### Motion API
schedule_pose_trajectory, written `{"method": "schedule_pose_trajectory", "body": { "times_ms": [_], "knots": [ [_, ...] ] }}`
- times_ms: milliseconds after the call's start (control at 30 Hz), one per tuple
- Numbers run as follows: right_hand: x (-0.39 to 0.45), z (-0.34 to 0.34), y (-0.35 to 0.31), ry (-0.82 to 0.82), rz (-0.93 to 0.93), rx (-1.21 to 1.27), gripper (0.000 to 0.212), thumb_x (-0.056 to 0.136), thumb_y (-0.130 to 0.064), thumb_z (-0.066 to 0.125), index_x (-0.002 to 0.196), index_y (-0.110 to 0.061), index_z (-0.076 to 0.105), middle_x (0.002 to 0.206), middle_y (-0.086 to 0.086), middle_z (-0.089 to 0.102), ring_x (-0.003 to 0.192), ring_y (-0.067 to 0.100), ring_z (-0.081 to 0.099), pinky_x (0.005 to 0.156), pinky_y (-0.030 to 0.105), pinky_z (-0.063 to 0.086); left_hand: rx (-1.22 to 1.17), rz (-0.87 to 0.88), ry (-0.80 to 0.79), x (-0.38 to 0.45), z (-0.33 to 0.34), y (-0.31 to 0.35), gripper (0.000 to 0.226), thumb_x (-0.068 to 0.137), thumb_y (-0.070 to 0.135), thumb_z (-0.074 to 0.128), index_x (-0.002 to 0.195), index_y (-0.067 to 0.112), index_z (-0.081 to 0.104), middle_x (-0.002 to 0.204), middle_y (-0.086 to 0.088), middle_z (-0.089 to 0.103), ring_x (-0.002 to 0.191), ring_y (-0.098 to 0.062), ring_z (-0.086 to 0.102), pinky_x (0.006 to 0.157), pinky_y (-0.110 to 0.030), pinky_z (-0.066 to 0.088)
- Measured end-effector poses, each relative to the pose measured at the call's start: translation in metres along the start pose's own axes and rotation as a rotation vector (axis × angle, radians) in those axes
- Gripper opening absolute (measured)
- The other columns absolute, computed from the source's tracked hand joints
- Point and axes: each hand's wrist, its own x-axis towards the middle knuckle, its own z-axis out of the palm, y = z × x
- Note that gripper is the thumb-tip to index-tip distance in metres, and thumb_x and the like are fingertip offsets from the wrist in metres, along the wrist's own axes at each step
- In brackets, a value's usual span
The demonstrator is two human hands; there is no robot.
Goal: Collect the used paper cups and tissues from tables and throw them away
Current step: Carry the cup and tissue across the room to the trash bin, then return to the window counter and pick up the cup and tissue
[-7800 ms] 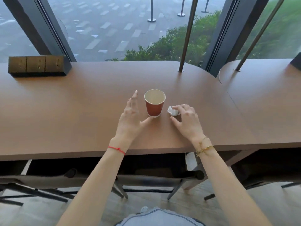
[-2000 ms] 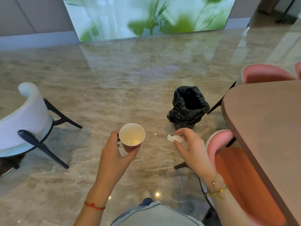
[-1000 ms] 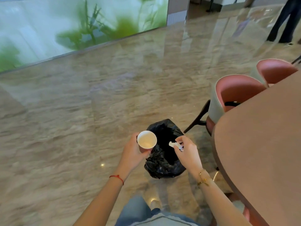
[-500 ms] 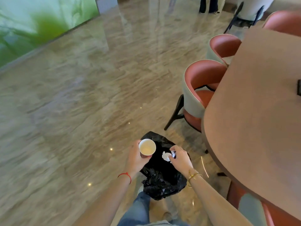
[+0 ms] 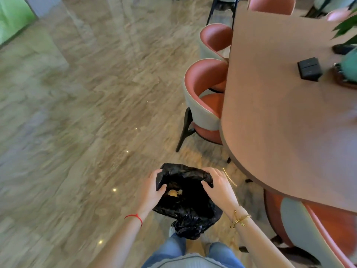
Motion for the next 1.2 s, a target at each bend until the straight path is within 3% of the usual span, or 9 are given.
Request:
{"method": "schedule_pose_trajectory", "body": {
  "times_ms": [100,167,233,367,600,700,800,1033,1200],
  "knots": [
    [-0.008,-0.007,-0.004,0.068,-0.009,-0.013,0.040,0.094,-0.033,0.054,0.133,-0.028,0.046,0.134,-0.008,0.050,0.129,0.012,0.036,0.103,0.028,0.037,0.077,0.086,0.048,-0.004,-0.018,0.001,0.042,0.089,0.029,0.064,0.129,0.025,0.052,0.113,0.001,0.063,0.073,-0.010,0.059,0.067,-0.025,0.048],
    [-0.014,-0.011,-0.004,0.103,-0.004,-0.020,0.040,0.094,-0.033,0.054,0.133,-0.029,0.047,0.135,-0.009,0.050,0.131,0.011,0.035,0.105,0.029,0.036,0.109,0.127,0.054,-0.008,-0.027,0.005,0.039,0.089,0.031,0.063,0.126,0.028,0.053,0.108,0.003,0.065,0.046,-0.006,0.045,0.050,-0.019,0.043],
    [-0.023,-0.016,-0.005,0.135,-0.009,-0.019,0.039,0.094,-0.032,0.054,0.132,-0.028,0.047,0.134,-0.009,0.050,0.131,0.012,0.035,0.106,0.030,0.036,0.137,0.178,0.064,-0.013,-0.034,0.011,0.036,0.089,0.032,0.062,0.124,0.029,0.055,0.114,0.007,0.064,0.040,-0.007,0.042,0.041,-0.018,0.038],
    [-0.049,-0.025,-0.002,0.191,0.000,-0.015,0.039,0.093,-0.032,0.055,0.131,-0.030,0.046,0.132,-0.008,0.051,0.130,0.013,0.036,0.106,0.032,0.038,0.201,0.267,0.067,-0.022,-0.045,0.031,0.032,0.089,0.035,0.061,0.121,0.031,0.057,0.120,0.014,0.061,0.052,0.001,0.048,0.045,-0.011,0.034],
    [-0.118,-0.043,0.025,0.296,0.107,0.035,0.041,0.092,-0.033,0.057,0.131,-0.031,0.046,0.130,-0.011,0.052,0.127,0.011,0.036,0.105,0.033,0.040,0.262,0.423,-0.031,-0.042,-0.028,0.080,0.031,0.091,0.035,0.061,0.121,0.032,0.056,0.121,0.018,0.059,0.055,-0.006,0.041,0.048,-0.007,0.037],
    [-0.166,-0.054,0.050,0.384,0.207,0.045,0.042,0.091,-0.033,0.057,0.132,-0.029,0.048,0.130,-0.010,0.052,0.126,0.010,0.038,0.103,0.030,0.041,0.263,0.545,-0.132,-0.054,-0.002,0.110,0.033,0.092,0.033,0.060,0.124,0.029,0.055,0.124,0.016,0.057,0.091,-0.004,0.058,0.074,-0.012,0.046],
    [-0.193,-0.059,0.060,0.422,0.259,0.061,0.043,0.091,-0.032,0.059,0.132,-0.030,0.048,0.129,-0.012,0.051,0.126,0.006,0.036,0.103,0.025,0.037,0.243,0.590,-0.166,-0.059,0.009,0.127,0.034,0.092,0.031,0.059,0.126,0.028,0.055,0.127,0.014,0.057,0.114,-0.007,0.055,0.094,-0.021,0.044],
    [-0.319,-0.087,0.115,0.650,0.473,0.099,0.043,0.088,-0.026,0.065,0.129,-0.024,0.053,0.128,-0.009,0.056,0.125,0.009,0.041,0.105,0.026,0.038,0.247,0.854,-0.330,-0.121,0.090,0.215,0.036,0.092,0.031,0.059,0.128,0.028,0.054,0.128,0.012,0.056,0.119,-0.008,0.050,0.099,-0.023,0.040],
    [-0.414,-0.106,0.160,0.766,0.613,0.100,0.042,0.086,-0.024,0.067,0.126,-0.025,0.054,0.123,-0.010,0.057,0.122,0.008,0.043,0.099,0.017,0.033,0.196,0.998,-0.441,-0.189,0.160,0.280,0.036,0.092,0.028,0.060,0.127,0.026,0.055,0.128,0.009,0.057,0.120,-0.010,0.050,0.102,-0.031,0.042]
  ]
}}
